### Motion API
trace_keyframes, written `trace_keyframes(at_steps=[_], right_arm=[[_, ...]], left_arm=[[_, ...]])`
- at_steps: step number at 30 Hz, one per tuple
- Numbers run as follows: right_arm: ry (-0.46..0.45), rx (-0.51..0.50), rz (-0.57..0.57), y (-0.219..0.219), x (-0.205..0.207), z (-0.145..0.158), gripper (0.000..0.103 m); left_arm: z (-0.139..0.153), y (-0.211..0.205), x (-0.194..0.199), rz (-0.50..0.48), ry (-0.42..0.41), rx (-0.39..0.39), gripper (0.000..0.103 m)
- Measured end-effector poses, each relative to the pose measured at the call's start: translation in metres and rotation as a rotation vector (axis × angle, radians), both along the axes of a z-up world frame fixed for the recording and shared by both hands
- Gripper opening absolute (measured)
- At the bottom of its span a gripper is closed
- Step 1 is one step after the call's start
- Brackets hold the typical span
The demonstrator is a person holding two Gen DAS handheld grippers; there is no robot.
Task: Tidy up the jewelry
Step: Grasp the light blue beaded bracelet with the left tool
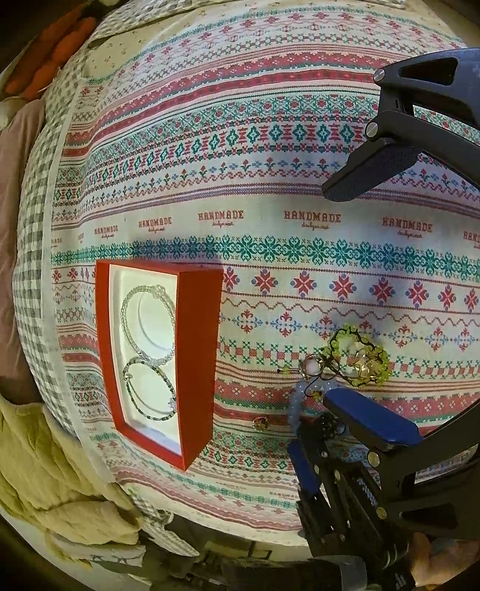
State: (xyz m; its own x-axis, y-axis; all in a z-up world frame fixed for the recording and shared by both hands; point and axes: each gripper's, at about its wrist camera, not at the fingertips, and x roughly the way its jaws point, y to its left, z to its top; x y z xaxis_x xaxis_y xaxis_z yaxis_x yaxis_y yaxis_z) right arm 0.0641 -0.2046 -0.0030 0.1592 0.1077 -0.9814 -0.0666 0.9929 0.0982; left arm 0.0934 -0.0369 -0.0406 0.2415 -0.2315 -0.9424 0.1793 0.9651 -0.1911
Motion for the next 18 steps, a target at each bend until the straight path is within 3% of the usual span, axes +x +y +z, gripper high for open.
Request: trace_keyframes(at_steps=[3, 6, 18], right_arm=[[0.015, 0.009, 0.008, 0.002, -0.002, -0.003, 0.101], [0.042, 0.035, 0.015, 0.005, -0.004, -0.007, 0.097], [0.13, 0.175, -0.061, -0.005, 0.001, -0.024, 0.048]], left_arm=[[-0.001, -0.012, 0.001, -0.016, -0.017, 0.044, 0.017], [-0.002, -0.02, 0.004, -0.01, -0.028, 0.057, 0.013], [0.013, 0.001, -0.007, 0.0, -0.058, 0.014, 0.013]])
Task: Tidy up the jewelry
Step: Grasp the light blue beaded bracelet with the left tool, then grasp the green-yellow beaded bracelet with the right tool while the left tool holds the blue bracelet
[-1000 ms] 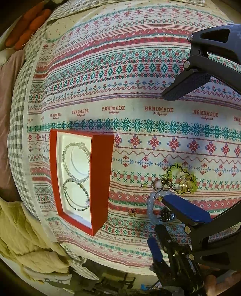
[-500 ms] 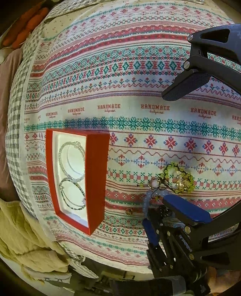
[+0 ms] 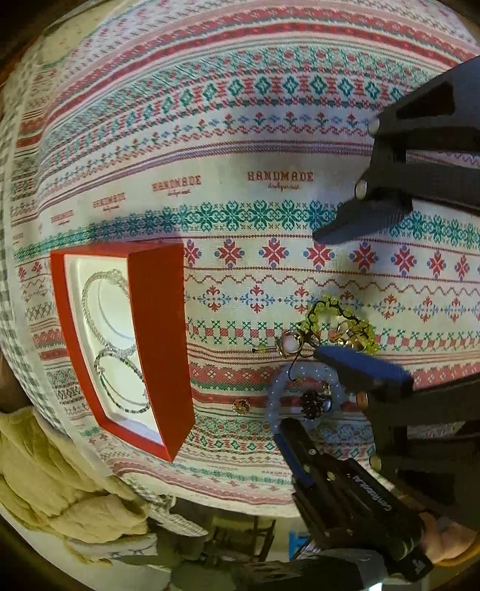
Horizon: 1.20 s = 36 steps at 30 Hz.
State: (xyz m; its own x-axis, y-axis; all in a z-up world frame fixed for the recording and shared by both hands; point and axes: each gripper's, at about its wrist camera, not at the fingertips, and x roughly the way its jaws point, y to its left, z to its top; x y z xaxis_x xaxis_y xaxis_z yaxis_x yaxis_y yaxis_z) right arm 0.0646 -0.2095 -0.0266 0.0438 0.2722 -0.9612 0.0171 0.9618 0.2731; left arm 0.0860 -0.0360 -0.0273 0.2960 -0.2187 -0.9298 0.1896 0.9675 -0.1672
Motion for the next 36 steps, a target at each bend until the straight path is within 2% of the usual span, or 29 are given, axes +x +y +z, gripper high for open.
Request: trace_keyframes(at_steps=[2, 7, 11, 13, 26, 36], right_arm=[[0.013, 0.011, -0.01, -0.001, 0.0, -0.004, 0.04], [0.045, 0.029, -0.009, 0.003, -0.002, -0.012, 0.031], [0.055, 0.029, 0.003, 0.006, -0.004, -0.016, 0.013], [0.053, 0.038, 0.011, 0.008, -0.004, -0.016, 0.011], [-0.064, 0.117, 0.066, 0.025, -0.006, 0.025, 0.01], [-0.145, 0.172, 0.069, 0.025, -0.006, 0.06, 0.01]], left_arm=[[-0.001, 0.002, -0.001, 0.0, 0.006, 0.003, 0.013], [-0.006, 0.002, -0.005, -0.002, 0.026, 0.009, 0.013], [-0.011, 0.003, -0.007, 0.0, 0.041, 0.002, 0.013], [-0.011, 0.002, -0.009, 0.003, 0.042, -0.003, 0.013], [0.037, 0.023, -0.026, -0.004, -0.061, -0.076, 0.013], [0.072, 0.022, -0.03, -0.015, -0.139, -0.119, 0.013]])
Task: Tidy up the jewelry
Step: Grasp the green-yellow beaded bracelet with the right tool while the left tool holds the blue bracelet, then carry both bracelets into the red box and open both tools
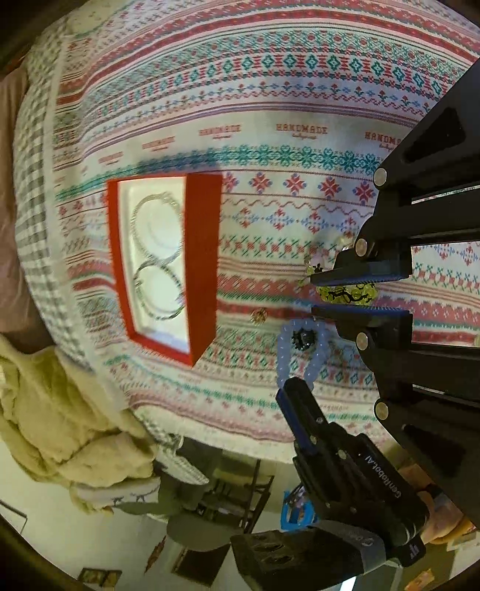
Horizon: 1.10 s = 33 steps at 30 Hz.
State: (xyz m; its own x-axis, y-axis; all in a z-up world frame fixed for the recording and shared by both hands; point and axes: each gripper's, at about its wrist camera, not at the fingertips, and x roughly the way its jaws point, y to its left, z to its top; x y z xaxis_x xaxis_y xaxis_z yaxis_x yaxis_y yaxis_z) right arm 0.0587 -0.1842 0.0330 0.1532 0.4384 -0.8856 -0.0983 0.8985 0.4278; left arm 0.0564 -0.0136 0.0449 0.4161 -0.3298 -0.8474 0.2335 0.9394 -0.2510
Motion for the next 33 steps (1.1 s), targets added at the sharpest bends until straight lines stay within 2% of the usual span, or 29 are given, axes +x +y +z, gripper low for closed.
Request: trace_keyframes(at_steps=[11, 18, 25, 33], right_arm=[[-0.091, 0.025, -0.039, -0.01, 0.014, 0.033, 0.01], [-0.157, 0.015, -0.091, -0.02, 0.035, 0.047, 0.01], [-0.23, -0.015, -0.138, -0.029, 0.057, 0.058, 0.01], [-0.262, -0.058, -0.186, -0.042, 0.075, 0.054, 0.01]], left_arm=[[0.03, -0.003, 0.009, 0.019, -0.078, -0.052, 0.013], [0.043, -0.008, 0.031, 0.04, -0.129, -0.103, 0.013], [0.043, -0.023, 0.062, 0.045, -0.151, -0.18, 0.013], [0.025, -0.044, 0.098, 0.046, -0.117, -0.32, 0.013]])
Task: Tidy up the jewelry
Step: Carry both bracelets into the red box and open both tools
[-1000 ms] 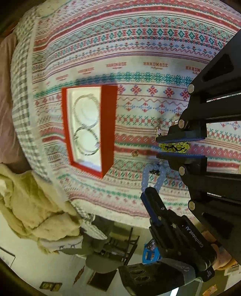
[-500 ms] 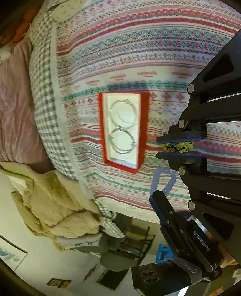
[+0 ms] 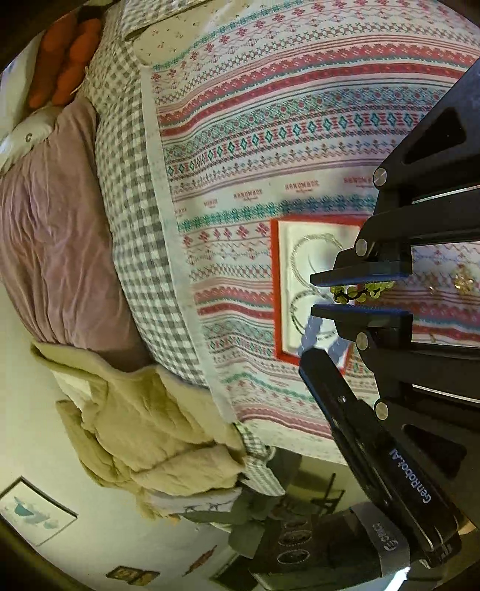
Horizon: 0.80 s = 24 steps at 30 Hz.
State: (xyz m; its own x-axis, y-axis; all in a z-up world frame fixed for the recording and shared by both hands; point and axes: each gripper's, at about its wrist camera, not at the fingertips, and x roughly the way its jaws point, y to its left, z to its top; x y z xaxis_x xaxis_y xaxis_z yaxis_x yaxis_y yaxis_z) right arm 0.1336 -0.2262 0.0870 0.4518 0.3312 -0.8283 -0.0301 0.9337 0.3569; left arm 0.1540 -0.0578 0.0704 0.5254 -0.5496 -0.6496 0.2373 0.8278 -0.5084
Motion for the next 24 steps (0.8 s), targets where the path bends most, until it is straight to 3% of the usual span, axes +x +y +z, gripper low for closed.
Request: trace_keyframes(at_steps=[9, 16, 20, 24], right_arm=[[-0.007, -0.038, -0.01, -0.001, 0.013, -0.011, 0.01], [-0.002, -0.023, 0.014, 0.016, 0.023, -0.019, 0.01], [-0.003, 0.037, 0.062, 0.032, 0.026, -0.021, 0.01], [0.0, -0.008, 0.071, 0.04, 0.031, -0.033, 0.01]], left_arm=[[-0.039, 0.021, 0.022, 0.082, 0.083, 0.056, 0.013], [-0.047, 0.038, 0.023, 0.126, 0.063, 0.161, 0.013], [-0.048, 0.039, 0.022, 0.126, 0.047, 0.213, 0.013], [-0.05, 0.034, 0.021, 0.125, 0.032, 0.276, 0.013]])
